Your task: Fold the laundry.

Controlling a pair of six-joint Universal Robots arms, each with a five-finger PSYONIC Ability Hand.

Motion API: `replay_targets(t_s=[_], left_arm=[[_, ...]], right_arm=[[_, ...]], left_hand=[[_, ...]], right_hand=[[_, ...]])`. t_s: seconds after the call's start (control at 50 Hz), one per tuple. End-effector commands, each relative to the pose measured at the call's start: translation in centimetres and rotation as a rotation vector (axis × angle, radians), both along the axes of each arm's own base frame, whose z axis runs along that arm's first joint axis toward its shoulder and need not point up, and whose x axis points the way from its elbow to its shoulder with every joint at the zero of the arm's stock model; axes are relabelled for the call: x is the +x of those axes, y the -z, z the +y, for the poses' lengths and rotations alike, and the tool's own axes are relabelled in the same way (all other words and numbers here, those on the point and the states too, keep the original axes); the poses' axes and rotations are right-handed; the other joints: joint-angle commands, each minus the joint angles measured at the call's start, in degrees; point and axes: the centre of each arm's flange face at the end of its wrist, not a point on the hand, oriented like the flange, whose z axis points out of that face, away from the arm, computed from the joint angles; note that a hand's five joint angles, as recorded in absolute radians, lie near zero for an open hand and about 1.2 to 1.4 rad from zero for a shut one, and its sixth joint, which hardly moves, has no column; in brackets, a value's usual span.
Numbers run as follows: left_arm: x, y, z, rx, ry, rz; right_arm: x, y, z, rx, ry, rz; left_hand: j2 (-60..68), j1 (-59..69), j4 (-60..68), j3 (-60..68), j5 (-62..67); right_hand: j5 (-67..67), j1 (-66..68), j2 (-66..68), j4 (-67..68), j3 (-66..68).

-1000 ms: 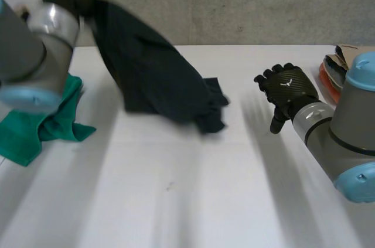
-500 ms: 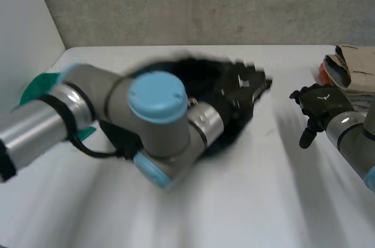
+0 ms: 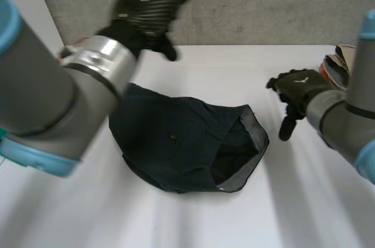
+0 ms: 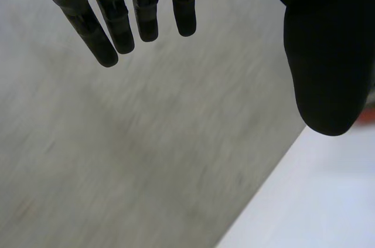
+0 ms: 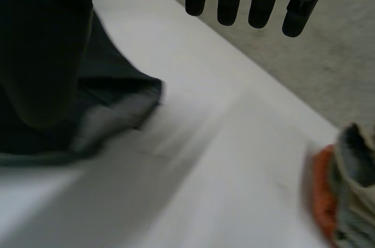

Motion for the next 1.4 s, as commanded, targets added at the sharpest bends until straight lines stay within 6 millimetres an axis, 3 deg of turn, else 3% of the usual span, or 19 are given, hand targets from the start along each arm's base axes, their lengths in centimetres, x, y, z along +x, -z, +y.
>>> replay_targets(t_s=[0.02, 0.1, 0.18, 0.24, 0.34, 0.44, 0.48, 0.5, 0.54, 0.56, 0.58, 0.78, 0.94, 0.98, 1.02, 1.04, 1.12, 1.32, 1.4], left_arm=[[8.4, 5.2, -8.5, 0.211, -0.285, -0.161], [11.6, 8.8, -11.6, 0.307, -0.322, -0.269], [12.6, 12.6, -12.6, 0.405, -0.257, -0.388], [12.6, 15.2, -12.9, 0.456, -0.208, -0.452], [11.7, 18.5, -13.7, 0.478, -0.18, -0.496], [10.3, 19.9, -13.7, 0.46, -0.162, -0.506], [9.8, 19.9, -13.5, 0.447, -0.156, -0.504], [9.3, 19.7, -13.5, 0.428, -0.154, -0.497], [8.9, 19.3, -13.4, 0.41, -0.152, -0.484], [8.5, 18.8, -13.2, 0.396, -0.151, -0.472], [8.3, 18.5, -13.0, 0.395, -0.149, -0.466], [7.0, 15.6, -6.2, 0.486, -0.101, -0.5], [7.5, 16.1, 1.5, 0.656, -0.037, -0.653], [7.5, 16.1, 2.7, 0.671, -0.016, -0.686], [7.6, 16.1, 2.7, 0.674, -0.022, -0.693], [7.6, 15.8, 2.5, 0.665, -0.032, -0.69], [7.6, 14.2, 1.2, 0.605, -0.075, -0.653], [8.0, 8.4, -2.7, 0.497, -0.207, -0.404], [7.6, 9.4, -4.4, 0.519, -0.21, -0.392]], right_arm=[[4.4, -0.7, 5.1, 0.189, -0.044, -0.071], [6.8, 0.3, 7.6, 0.269, -0.101, -0.062], [9.0, 2.5, 9.7, 0.302, -0.176, -0.002], [10.0, 4.3, 11.1, 0.306, -0.216, 0.059], [11.2, 6.7, 11.4, 0.263, -0.231, 0.084], [11.1, 7.6, 11.0, 0.24, -0.225, 0.081], [11.1, 7.7, 10.9, 0.232, -0.224, 0.074], [10.9, 7.5, 10.7, 0.217, -0.221, 0.063], [10.6, 7.1, 10.5, 0.2, -0.222, 0.055], [10.2, 6.5, 10.1, 0.18, -0.223, 0.053], [9.9, 6.1, 10.0, 0.17, -0.224, 0.058], [4.2, 4.3, 9.5, 0.156, -0.339, 0.362], [-0.3, 4.3, 12.6, 0.354, -0.564, 0.586], [-0.7, 3.9, 13.1, 0.369, -0.609, 0.599], [-0.6, 3.4, 12.9, 0.341, -0.606, 0.58], [-0.2, 2.8, 12.2, 0.288, -0.574, 0.541], [0.6, 0.9, 9.4, 0.153, -0.426, 0.4], [1.6, -0.6, 3.7, 0.12, -0.223, 0.184], [2.3, 0.6, 1.7, 0.144, -0.187, 0.158]], left_hand=[[-0.21, -0.8, -0.09, -0.08, 0.69], [0.12, -0.47, 0.24, 0.25, 1.03], [0.97, 0.38, 1.09, 1.1, 1.87], [0.63, 0.04, 0.75, 0.76, 1.54], [0.46, -0.13, 0.58, 0.59, 1.37], [4.31, 3.72, 4.43, 4.44, 5.21], [11.69, 11.1, 11.81, 11.82, 12.59], [23.39, 22.8, 23.51, 23.52, 24.29], [43.08, 42.49, 43.2, 43.21, 43.98], [61.84, 61.25, 61.96, 61.97, 62.74], [62.67, 62.08, 62.79, 62.8, 63.58], [62.68, 62.09, 62.8, 62.81, 63.59], [62.68, 62.09, 62.8, 62.81, 63.59], [61.04, 60.44, 61.15, 61.16, 61.94], [53.49, 52.9, 53.61, 53.62, 54.39], [42.29, 41.7, 42.41, 42.42, 43.2], [17.15, 16.56, 17.27, 17.28, 18.06], [4.0, 3.41, 4.12, 4.13, 4.9], [1.82, 1.23, 1.94, 1.95, 2.72]], right_hand=[[-2.65, -3.2, -2.08, -1.91, -1.89], [-2.65, -3.2, -2.08, -1.91, -1.89], [-2.65, -3.2, -2.08, -1.91, -1.89], [-2.65, -3.2, -2.08, -1.91, -1.89], [-2.65, -3.2, -2.08, -1.91, -1.89], [5.71, 5.16, 6.28, 6.45, 6.47], [23.99, 23.44, 24.57, 24.74, 24.75], [46.74, 46.19, 47.32, 47.49, 47.51], [67.24, 66.69, 67.82, 67.99, 68.01], [67.35, 66.8, 67.92, 68.09, 68.11], [67.35, 66.8, 67.92, 68.09, 68.11], [67.35, 66.8, 67.92, 68.09, 68.11], [67.35, 66.8, 67.92, 68.09, 68.11], [51.3, 50.74, 51.87, 52.04, 52.06], [22.06, 21.51, 22.64, 22.81, 22.82], [1.76, 1.21, 2.34, 2.51, 2.52], [0.89, 0.33, 1.46, 1.63, 1.65], [-2.65, -3.2, -2.08, -1.91, -1.89], [-2.65, -3.2, -2.08, -1.91, -1.89]])
